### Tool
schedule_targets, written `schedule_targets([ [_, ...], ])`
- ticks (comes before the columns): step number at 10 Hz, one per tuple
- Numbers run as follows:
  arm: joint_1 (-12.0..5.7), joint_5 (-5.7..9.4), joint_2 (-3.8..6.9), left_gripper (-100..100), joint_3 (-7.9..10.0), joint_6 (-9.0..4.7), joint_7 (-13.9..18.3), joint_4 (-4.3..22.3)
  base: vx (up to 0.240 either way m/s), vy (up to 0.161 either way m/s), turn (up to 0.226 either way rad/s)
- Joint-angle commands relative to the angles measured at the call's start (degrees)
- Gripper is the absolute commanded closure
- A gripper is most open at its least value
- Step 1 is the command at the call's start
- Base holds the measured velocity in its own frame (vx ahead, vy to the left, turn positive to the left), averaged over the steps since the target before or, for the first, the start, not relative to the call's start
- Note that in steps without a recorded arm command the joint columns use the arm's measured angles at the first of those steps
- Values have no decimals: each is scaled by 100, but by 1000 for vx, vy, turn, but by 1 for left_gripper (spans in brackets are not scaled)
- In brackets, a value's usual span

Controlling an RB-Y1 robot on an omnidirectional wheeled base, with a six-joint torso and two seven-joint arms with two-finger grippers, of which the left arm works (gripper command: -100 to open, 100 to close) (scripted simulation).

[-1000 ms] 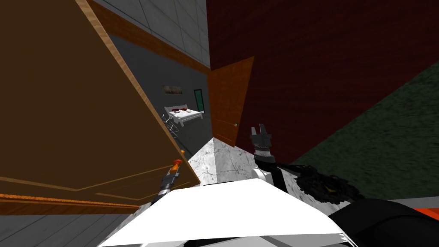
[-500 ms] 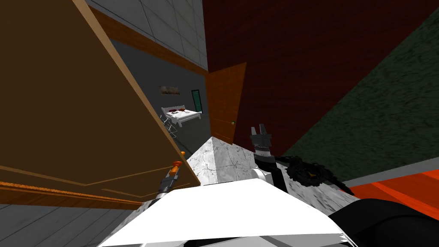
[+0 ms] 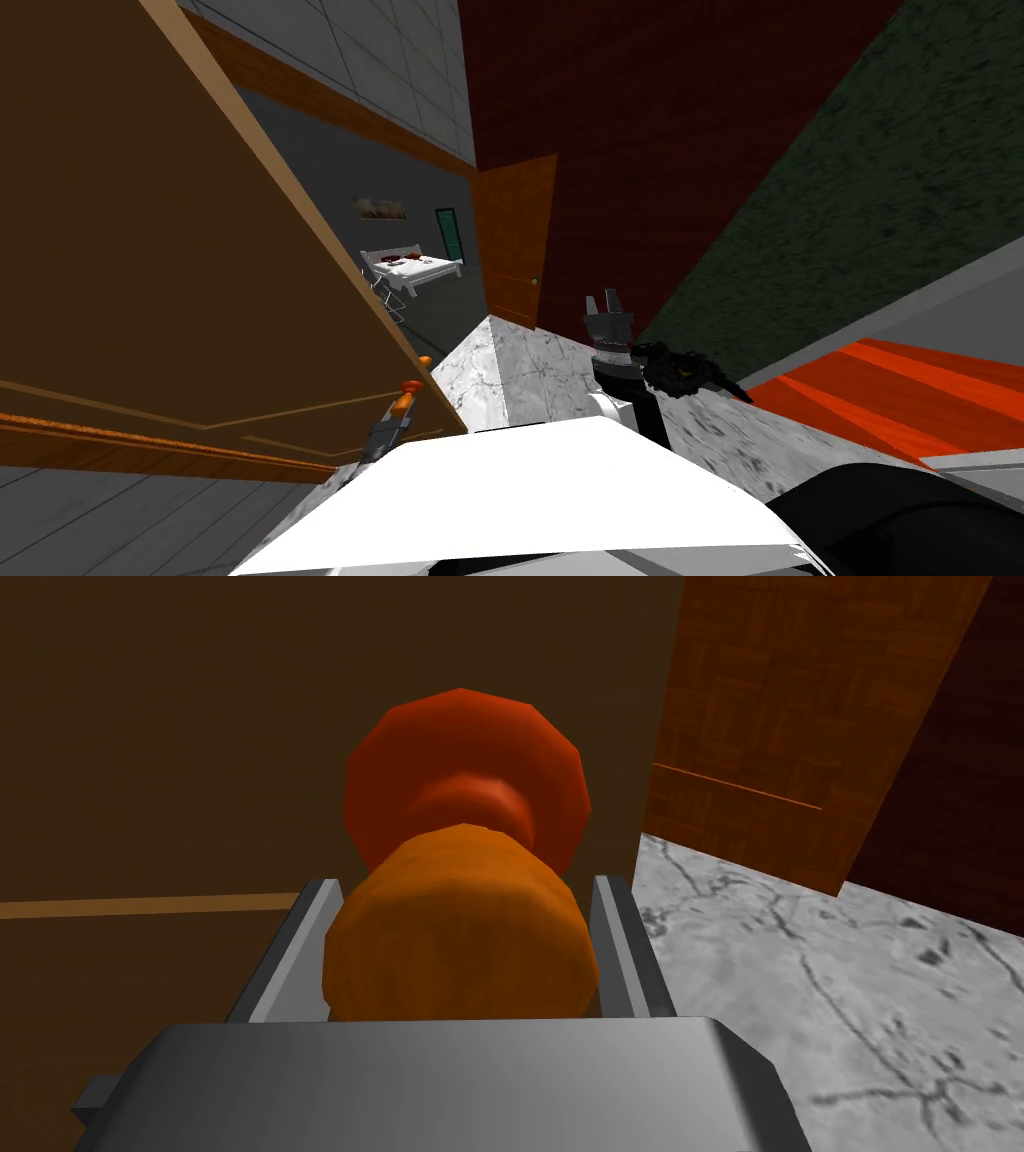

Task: Pull the door open

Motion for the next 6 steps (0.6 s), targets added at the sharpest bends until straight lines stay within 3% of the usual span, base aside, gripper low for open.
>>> schedule_targets([
  [1, 60, -34, 64, 100, -65, -155, 90, 35, -198, 43, -120],
  [3, 113, -81, 136, 100, -151, -312, 190, 85, -208, 47, -126],
  [4, 94, -73, 110, 100, -136, -253, 160, 91, -82, 15, -21],
  [6, 101, -105, 139, 100, -196, -352, 230, 171, -151, 42, -127],
])
